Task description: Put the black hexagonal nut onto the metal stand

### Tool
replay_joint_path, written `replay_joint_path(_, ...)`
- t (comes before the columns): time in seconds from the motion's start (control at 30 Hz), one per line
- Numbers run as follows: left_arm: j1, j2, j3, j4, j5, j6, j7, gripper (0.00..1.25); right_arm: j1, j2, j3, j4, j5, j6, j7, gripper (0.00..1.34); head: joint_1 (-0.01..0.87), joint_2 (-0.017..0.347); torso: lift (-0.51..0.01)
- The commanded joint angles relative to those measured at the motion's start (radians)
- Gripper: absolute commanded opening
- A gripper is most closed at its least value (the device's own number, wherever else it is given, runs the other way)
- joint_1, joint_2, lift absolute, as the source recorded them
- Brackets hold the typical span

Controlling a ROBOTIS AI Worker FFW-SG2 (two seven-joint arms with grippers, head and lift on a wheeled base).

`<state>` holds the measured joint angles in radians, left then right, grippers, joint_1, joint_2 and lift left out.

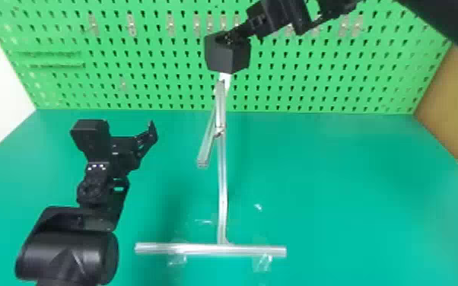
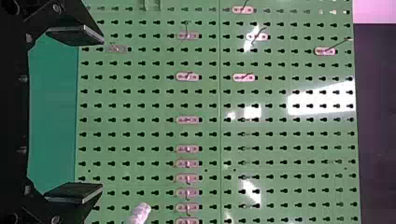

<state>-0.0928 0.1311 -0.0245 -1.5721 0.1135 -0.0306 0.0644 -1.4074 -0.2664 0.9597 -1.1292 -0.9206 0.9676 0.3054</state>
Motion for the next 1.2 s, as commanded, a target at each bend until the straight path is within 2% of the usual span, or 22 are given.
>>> replay_joint_path(0.0,0.001,0.001,0.0,0.0,0.0,0.0,0.0,1.08,0.007,-0.001,0.017,-0.001,-0.027,-0.004,-0.003,0.29,0.693,0.081,-0.001)
replay_joint_path(1.17,0.002,0.001,0.0,0.001,0.002,0.0,0.0,1.08,0.034,-0.007,0.036,-0.015,-0.063,-0.015,-0.032,0.29,0.693,0.081,-0.001)
